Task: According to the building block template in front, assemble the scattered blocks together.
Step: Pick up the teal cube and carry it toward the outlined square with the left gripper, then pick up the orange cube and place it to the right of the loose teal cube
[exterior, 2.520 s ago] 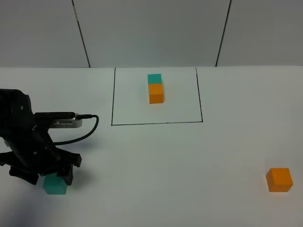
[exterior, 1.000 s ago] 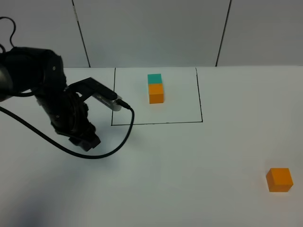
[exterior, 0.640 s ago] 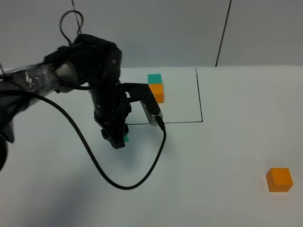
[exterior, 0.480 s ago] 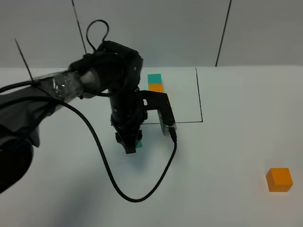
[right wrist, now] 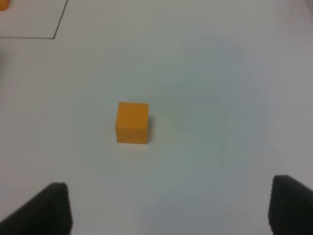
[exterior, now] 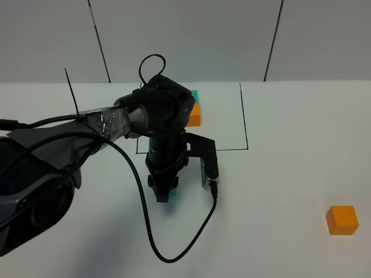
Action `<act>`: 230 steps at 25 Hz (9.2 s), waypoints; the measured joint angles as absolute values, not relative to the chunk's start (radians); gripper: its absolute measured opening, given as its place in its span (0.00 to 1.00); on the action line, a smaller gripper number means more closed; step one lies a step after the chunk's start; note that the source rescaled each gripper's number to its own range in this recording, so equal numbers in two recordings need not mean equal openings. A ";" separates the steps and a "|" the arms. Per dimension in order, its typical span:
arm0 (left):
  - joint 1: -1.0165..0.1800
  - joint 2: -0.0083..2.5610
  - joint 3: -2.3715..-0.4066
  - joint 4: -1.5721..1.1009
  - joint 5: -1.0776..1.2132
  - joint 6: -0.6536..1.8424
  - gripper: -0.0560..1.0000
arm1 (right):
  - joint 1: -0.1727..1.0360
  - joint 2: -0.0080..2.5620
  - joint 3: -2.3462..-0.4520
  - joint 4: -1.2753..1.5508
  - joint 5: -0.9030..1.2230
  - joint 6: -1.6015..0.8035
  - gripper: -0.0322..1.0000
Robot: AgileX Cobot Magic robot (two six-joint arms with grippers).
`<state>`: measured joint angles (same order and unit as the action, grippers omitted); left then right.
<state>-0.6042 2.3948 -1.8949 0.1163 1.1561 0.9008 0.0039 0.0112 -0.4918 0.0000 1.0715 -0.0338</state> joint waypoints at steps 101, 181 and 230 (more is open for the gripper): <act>-0.042 -0.004 -0.515 -0.068 1.041 0.075 0.88 | 0.004 0.011 -0.492 0.000 1.072 -0.034 0.68; -0.042 -0.005 -0.508 -0.072 1.045 0.084 0.49 | 0.004 1.269 -0.806 0.202 0.912 -0.102 0.89; -0.042 -0.005 -0.508 -0.072 1.045 0.084 0.49 | 0.136 1.787 -1.123 0.138 0.811 -0.345 0.03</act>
<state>-0.0421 -0.0055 -0.5078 -0.0724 1.0446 0.0838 0.1359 1.7869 -1.1234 0.1381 0.8110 -0.3455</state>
